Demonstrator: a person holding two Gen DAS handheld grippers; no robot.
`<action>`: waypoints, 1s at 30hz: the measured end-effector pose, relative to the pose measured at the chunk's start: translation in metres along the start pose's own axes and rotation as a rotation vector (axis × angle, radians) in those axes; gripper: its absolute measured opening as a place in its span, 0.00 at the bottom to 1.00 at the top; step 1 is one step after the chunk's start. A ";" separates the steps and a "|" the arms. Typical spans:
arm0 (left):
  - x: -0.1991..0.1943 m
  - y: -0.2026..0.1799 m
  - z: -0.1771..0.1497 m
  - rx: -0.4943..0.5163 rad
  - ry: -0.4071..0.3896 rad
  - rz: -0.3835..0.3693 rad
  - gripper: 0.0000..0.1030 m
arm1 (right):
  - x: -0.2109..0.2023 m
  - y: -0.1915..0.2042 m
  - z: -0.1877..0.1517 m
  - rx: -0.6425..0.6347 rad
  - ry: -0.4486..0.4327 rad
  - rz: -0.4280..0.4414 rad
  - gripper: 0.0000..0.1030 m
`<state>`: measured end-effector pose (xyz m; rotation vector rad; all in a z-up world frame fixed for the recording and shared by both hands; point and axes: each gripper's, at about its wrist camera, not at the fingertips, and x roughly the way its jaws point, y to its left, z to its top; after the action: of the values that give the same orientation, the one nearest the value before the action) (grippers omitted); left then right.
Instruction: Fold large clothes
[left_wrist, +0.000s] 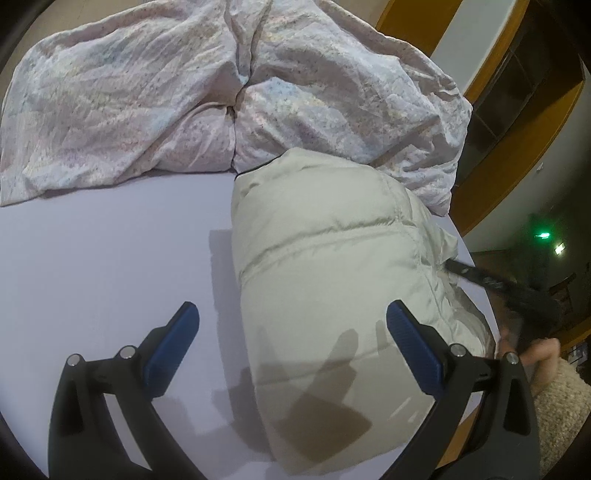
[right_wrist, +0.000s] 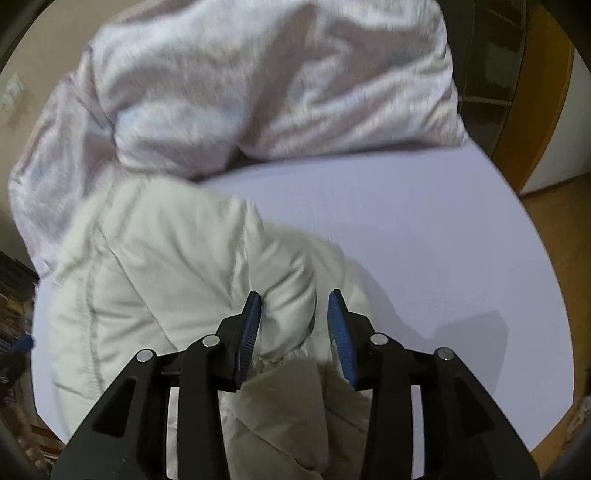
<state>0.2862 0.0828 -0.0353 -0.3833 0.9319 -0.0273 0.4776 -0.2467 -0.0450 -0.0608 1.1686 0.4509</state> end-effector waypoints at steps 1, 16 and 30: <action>0.001 -0.002 0.001 0.004 -0.002 0.000 0.98 | -0.009 0.002 0.004 -0.001 -0.028 0.011 0.39; 0.029 -0.053 0.027 0.118 -0.080 0.051 0.98 | -0.011 0.040 0.007 -0.130 -0.080 0.053 0.42; 0.080 -0.061 0.032 0.127 -0.096 0.133 0.98 | 0.037 0.045 -0.006 -0.236 -0.064 -0.027 0.42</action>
<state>0.3680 0.0208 -0.0604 -0.2027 0.8545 0.0523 0.4673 -0.1964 -0.0720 -0.2646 1.0464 0.5617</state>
